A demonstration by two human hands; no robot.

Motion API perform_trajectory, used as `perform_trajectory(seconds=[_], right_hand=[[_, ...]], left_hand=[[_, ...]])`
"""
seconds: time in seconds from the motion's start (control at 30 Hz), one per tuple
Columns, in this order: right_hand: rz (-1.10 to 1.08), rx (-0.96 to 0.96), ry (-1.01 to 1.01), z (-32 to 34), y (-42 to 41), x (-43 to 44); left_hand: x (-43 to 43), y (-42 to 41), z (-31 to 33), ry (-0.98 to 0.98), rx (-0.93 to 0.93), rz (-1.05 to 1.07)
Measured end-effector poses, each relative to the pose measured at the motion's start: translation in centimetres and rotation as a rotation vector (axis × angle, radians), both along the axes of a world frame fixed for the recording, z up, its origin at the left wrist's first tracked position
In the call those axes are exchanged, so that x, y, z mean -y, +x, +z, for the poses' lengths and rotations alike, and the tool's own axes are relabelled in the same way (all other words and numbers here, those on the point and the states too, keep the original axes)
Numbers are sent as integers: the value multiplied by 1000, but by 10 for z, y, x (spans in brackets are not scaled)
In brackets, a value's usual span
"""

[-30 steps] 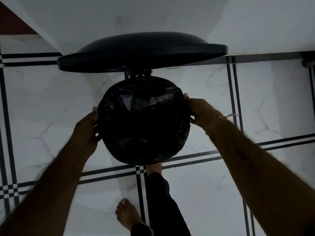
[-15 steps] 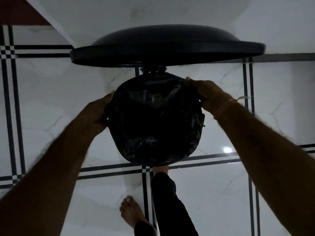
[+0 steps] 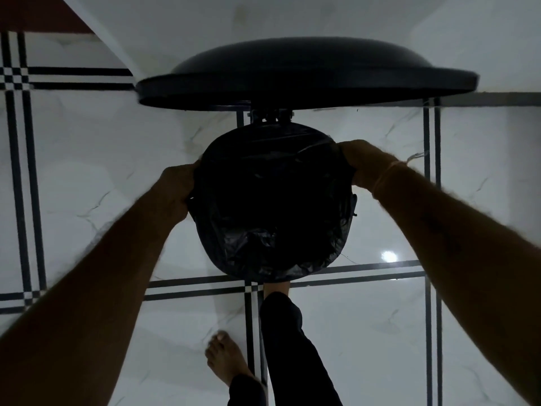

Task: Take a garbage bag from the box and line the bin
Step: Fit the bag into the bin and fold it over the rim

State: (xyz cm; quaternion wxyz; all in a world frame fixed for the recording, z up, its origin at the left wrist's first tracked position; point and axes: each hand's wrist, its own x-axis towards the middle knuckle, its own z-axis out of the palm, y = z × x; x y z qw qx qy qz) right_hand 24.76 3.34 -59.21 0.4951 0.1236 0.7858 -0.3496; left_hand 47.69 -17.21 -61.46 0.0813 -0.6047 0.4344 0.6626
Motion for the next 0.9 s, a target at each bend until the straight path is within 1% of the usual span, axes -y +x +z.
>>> perform_trajectory(seconds=[0.1,0.17,0.2,0.27,0.3,0.4,0.47,0.53,0.6,0.63,0.7,0.73,0.77,0.8,0.9], right_hand=[[-117,14,-107,7,8,-21],[-157,92,-126,9,18,-40],[-196,144,-119,10,23,-46],[-245,210,-92,5,25,-52],[-256,225,-88,2,23,-52],[-270,188,-49,0,23,-43],[-277,141,-46,-2,26,-35],[-293,56,-39,-5,30,-31],[-296,-133,-33,-5,38,-35],[-288,-289,-19,-4,46,-41],[-235,-666,12,13,72,-55],[-170,-794,-31,24,92,-60],[-72,-848,-119,35,111,-60],[40,-814,-194,42,127,-55],[451,-561,-350,34,148,-27]], left_hand=[[-12,17,13,-64,-8,240],[-28,35,17,-102,80,333],[-40,46,21,-53,88,365],[-65,64,26,147,-24,420],[-75,71,28,215,-76,448],[-86,82,29,268,-162,566],[-87,81,28,300,-204,631],[-84,78,26,323,-183,697],[-84,77,25,337,-180,700],[-86,76,26,328,-190,689],[-94,77,34,298,-175,680],[-99,79,39,304,-161,674],[-103,82,42,311,-167,663],[-107,83,44,321,-178,650],[-110,86,40,336,-187,655]])
